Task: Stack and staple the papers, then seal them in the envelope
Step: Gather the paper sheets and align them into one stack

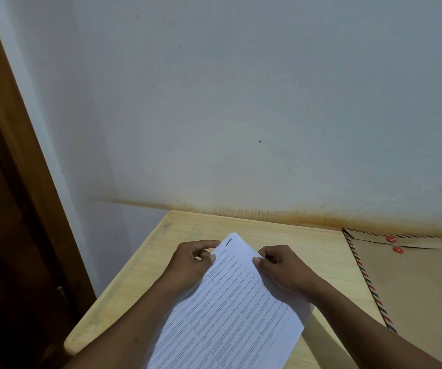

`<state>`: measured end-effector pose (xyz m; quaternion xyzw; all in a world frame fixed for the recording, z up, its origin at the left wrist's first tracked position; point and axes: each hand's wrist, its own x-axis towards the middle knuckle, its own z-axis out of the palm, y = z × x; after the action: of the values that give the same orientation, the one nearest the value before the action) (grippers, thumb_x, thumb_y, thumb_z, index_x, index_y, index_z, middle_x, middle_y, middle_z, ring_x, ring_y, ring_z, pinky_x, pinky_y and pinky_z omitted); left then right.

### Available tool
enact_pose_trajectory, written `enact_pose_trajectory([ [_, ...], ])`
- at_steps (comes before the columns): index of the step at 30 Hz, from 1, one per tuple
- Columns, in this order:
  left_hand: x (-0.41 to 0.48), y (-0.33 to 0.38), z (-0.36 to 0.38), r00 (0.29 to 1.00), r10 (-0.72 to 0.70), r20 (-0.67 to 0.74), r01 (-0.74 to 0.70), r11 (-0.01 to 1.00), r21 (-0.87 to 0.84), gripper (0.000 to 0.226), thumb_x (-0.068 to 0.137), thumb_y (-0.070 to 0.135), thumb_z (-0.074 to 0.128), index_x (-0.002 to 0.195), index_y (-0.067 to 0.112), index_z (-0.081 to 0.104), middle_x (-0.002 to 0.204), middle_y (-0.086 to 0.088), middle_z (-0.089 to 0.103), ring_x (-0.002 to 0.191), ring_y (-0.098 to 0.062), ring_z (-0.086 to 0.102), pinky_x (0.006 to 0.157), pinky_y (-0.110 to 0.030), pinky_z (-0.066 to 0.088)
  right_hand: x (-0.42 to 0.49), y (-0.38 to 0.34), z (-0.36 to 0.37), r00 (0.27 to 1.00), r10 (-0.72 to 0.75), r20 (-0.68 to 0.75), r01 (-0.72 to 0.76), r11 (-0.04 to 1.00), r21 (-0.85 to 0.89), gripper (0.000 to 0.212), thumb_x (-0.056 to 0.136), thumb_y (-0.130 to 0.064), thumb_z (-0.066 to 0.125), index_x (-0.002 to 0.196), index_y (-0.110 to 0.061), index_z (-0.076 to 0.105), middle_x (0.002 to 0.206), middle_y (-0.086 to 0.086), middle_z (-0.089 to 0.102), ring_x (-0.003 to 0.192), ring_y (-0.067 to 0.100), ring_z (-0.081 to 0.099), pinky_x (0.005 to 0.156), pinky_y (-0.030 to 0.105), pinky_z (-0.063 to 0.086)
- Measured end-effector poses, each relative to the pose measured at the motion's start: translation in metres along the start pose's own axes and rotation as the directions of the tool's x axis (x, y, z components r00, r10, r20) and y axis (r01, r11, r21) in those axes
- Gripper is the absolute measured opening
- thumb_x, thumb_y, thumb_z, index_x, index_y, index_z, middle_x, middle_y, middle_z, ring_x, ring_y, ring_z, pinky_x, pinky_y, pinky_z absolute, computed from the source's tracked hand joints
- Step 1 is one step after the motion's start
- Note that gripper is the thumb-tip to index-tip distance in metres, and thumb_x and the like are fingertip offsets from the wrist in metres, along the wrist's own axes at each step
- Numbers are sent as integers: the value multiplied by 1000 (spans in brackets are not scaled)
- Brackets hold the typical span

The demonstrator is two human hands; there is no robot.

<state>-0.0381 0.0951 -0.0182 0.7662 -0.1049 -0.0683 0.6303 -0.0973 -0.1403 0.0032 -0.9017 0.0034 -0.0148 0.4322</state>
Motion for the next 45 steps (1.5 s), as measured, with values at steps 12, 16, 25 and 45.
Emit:
enact_pose_trajectory([
  [12, 0, 6, 1, 998, 60, -17, -57, 987, 152, 29, 93, 14, 73, 109, 38, 79, 68, 8, 57, 71, -10, 62, 80, -29, 53, -1, -7, 2, 999, -39, 33, 39, 999, -6, 35, 92, -32, 54, 122, -49, 56, 91, 3, 76, 86, 18, 72, 89, 44, 57],
  [16, -1, 6, 1, 998, 55, -26, -51, 987, 151, 27, 93, 14, 73, 107, 36, 79, 59, 13, 53, 65, -8, 59, 76, -29, 52, -1, -11, 4, 997, -75, 36, 75, 997, 9, 36, 93, -27, 56, 123, -48, 59, 93, -4, 75, 86, 11, 71, 88, 39, 57],
  [25, -4, 7, -2, 998, 55, -20, -52, 990, 131, 24, 93, 18, 72, 104, 38, 79, 67, 12, 62, 78, -16, 74, 82, -36, 58, 3, -12, 9, 994, -91, -60, 92, 995, 26, 31, 92, -23, 61, 116, -41, 67, 88, -1, 70, 79, 12, 69, 80, 37, 59],
  [45, 3, 10, 11, 998, -5, -69, 3, 1000, -27, 26, 87, 24, 72, 105, 41, 79, 96, -2, 81, 100, -21, 76, 101, -51, 55, 6, -1, -2, 986, -53, -156, 46, 998, -45, 30, 96, -18, 58, 108, -41, 73, 81, -6, 73, 75, 6, 68, 72, 25, 54],
])
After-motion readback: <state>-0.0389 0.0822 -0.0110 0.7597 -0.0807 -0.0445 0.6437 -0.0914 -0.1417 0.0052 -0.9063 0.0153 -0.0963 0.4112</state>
